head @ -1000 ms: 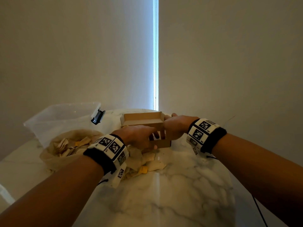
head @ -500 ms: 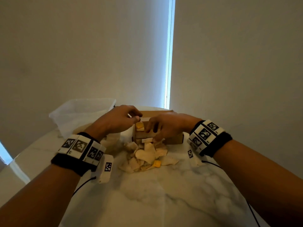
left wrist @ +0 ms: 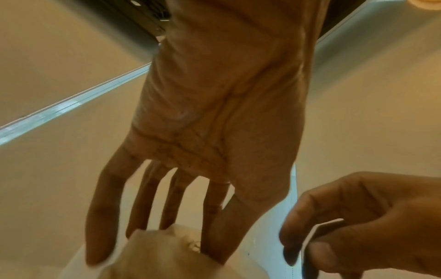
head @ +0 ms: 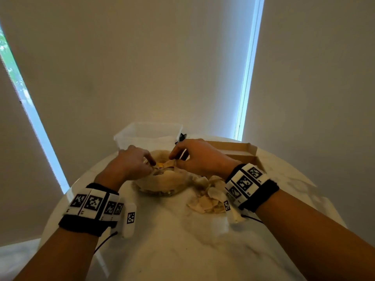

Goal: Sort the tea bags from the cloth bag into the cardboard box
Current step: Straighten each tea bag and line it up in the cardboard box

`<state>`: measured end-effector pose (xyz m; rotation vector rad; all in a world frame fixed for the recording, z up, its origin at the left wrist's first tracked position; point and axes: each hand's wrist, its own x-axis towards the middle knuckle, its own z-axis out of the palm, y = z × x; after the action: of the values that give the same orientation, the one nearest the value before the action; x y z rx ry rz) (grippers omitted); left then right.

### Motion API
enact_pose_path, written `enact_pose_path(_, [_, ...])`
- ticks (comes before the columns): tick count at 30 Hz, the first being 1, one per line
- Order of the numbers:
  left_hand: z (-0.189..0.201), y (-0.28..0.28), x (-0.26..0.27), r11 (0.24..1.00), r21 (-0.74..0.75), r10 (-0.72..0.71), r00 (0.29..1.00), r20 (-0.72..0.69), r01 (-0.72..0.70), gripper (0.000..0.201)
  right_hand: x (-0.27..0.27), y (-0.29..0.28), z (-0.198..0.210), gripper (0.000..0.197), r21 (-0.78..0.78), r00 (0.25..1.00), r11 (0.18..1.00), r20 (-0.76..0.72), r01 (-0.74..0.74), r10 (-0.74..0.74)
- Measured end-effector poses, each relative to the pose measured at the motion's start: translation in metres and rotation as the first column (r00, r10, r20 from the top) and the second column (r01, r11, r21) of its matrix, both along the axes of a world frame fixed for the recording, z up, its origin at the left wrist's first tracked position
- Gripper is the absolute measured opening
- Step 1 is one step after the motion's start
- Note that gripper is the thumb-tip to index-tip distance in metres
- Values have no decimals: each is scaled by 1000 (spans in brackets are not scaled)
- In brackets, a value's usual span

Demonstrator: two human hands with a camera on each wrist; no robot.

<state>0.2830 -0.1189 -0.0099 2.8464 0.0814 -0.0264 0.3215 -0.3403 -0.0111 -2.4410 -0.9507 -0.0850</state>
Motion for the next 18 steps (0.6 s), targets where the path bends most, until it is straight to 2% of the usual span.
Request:
enact_pose_path(3, [-6, 8, -2, 992, -110, -63, 998, 9, 64, 34, 7, 33, 1, 35, -146, 999, 989, 7, -34, 35])
enact_pose_path(6, [-12, 17, -1, 984, -164, -60, 998, 17, 62, 45, 16, 58, -1, 49, -345, 998, 938, 39, -29, 45])
enact_pose_path(8, [-15, 22, -1, 980, -188, -55, 998, 24, 59, 50, 23, 69, -6, 51, -450, 998, 893, 54, 4, 23])
enact_pose_path(10, [-15, 22, -3, 982, -183, -49, 998, 35, 55, 54, 30, 78, -15, 43, -524, 997, 851, 73, 44, -6])
enact_pose_path(13, [-16, 20, -3, 991, -124, -50, 998, 27, 53, 62, 32, 87, -28, 27, -538, 991, 838, 134, 92, -23])
enact_pose_path(18, [-21, 19, 5, 995, 21, -93, 995, -35, 94, 70, 33, 91, -22, 31, -494, 985, 865, 173, 86, 0])
